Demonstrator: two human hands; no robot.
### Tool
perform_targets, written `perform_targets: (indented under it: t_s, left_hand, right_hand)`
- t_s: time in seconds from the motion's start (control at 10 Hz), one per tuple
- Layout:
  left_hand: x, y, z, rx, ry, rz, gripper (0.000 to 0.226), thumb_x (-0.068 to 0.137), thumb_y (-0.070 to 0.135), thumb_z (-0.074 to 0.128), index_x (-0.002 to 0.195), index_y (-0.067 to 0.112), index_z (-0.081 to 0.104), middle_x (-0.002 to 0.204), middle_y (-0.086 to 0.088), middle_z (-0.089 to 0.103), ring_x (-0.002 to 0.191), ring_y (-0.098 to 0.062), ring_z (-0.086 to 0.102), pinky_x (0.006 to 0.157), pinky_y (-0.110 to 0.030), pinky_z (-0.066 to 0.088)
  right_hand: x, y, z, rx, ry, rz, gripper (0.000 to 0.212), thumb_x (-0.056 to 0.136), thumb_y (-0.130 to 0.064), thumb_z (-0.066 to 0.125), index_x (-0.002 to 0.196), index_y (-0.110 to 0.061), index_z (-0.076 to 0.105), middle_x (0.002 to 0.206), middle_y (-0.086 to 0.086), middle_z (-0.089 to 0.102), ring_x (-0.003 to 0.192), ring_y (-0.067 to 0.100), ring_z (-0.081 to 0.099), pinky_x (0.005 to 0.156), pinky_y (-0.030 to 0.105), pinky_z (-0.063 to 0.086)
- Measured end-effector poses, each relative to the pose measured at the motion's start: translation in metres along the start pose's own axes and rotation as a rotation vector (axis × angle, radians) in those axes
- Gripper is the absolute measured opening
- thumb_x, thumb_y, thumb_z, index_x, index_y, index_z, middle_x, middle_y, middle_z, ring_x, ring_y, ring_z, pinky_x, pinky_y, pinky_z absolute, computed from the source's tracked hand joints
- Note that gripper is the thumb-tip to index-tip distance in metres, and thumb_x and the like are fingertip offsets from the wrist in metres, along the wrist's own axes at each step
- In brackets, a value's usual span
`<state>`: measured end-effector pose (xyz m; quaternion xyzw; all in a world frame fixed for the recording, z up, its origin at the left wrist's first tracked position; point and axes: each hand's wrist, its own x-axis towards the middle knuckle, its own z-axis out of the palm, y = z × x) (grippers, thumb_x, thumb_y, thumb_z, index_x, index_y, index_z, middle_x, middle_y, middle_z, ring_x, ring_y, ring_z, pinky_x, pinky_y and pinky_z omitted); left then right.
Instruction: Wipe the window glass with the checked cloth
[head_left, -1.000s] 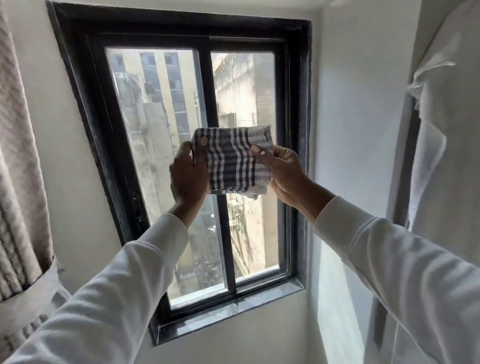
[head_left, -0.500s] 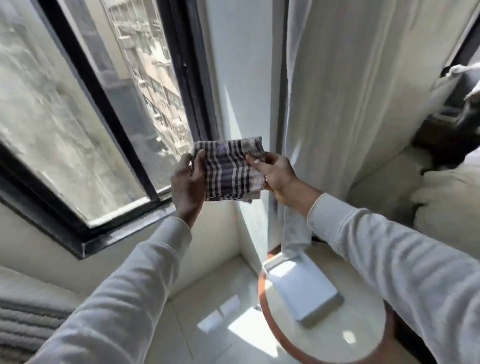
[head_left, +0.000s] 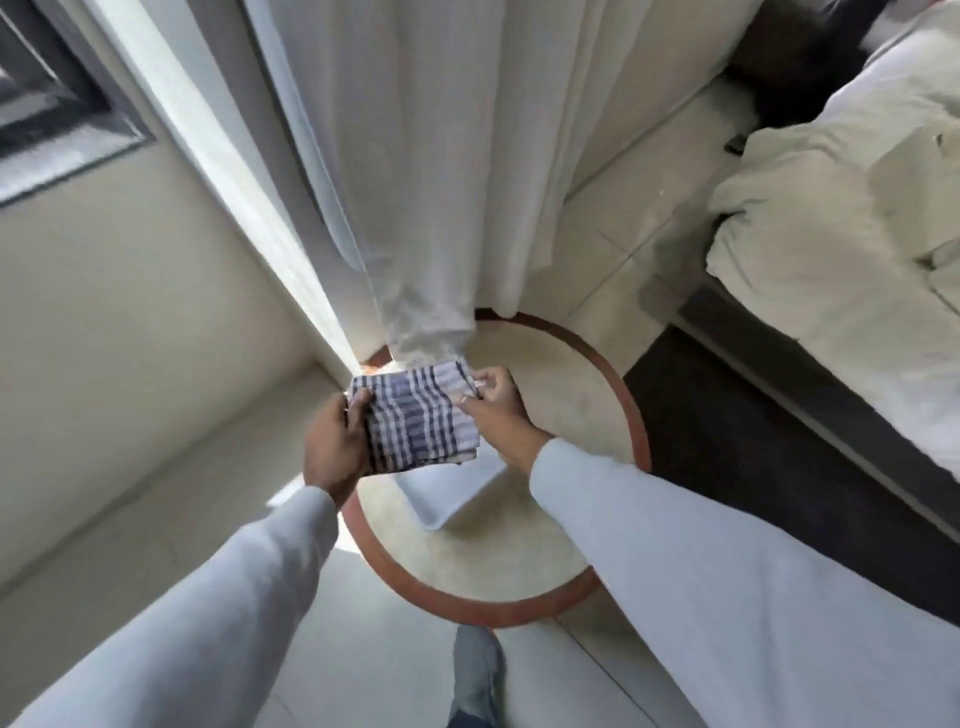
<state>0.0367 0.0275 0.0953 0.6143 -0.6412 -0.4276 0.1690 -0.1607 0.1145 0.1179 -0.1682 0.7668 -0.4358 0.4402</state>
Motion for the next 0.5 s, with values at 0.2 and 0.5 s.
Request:
perform_targets:
  t_s: [0.2, 0.5]
  left_hand:
    - [0.056, -0.052, 0.063, 0.127, -0.077, -0.041, 0.054, 0.113, 0.046, 0.046, 0.086, 0.001, 0.06, 0.089, -0.024, 0.069, 0.094, -0.047, 0.068, 0.074, -0.043, 0.041]
    - [0.074, -0.061, 0.081, 0.174, -0.135, -0.132, 0.042, 0.105, 0.032, 0.06, 0.138, 0.008, 0.067, 0.14, -0.018, 0.072, 0.13, -0.038, 0.068, 0.111, -0.041, 0.054]
  right_hand:
    - [0.083, 0.082, 0.026, -0.2, 0.069, -0.003, 0.036, 0.095, -0.014, 0.078, 0.124, -0.01, 0.057, 0.101, 0.005, 0.061, 0.087, 0.022, 0.058, 0.072, 0.025, 0.042]
    - [0.09, 0.11, 0.042, -0.654, 0.117, -0.166, 0.04, 0.1, -0.015, 0.067, 0.138, -0.01, 0.055, 0.143, 0.016, 0.057, 0.13, 0.036, 0.054, 0.105, 0.042, 0.046]
